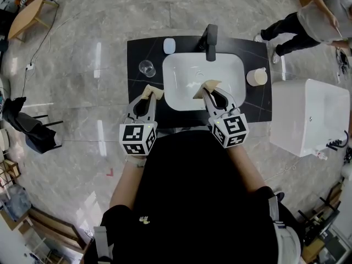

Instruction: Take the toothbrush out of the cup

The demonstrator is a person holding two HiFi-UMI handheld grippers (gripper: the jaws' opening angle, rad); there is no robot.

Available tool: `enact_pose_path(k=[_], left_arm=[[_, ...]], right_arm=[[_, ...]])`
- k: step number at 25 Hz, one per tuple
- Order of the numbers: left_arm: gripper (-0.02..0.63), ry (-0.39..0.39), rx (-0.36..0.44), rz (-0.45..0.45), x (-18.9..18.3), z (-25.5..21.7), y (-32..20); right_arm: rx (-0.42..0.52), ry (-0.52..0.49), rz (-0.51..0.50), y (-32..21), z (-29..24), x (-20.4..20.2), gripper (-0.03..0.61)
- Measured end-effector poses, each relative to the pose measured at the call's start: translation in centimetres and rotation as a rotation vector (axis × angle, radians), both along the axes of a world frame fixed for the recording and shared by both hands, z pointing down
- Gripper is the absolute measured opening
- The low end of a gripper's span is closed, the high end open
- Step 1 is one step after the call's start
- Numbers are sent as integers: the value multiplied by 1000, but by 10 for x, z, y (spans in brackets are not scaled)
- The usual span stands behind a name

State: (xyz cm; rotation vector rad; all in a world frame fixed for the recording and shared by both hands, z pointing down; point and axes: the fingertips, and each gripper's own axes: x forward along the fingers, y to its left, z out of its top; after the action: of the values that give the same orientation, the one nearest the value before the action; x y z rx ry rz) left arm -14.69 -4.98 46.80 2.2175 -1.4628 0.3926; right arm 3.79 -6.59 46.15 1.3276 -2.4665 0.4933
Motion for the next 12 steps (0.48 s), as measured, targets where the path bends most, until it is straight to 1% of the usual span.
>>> enact_pose_path(k=[12], left_arm=[[32, 7, -6, 7, 4, 3, 1]], right_arm=[[-10, -1, -19, 3, 3, -1, 57]])
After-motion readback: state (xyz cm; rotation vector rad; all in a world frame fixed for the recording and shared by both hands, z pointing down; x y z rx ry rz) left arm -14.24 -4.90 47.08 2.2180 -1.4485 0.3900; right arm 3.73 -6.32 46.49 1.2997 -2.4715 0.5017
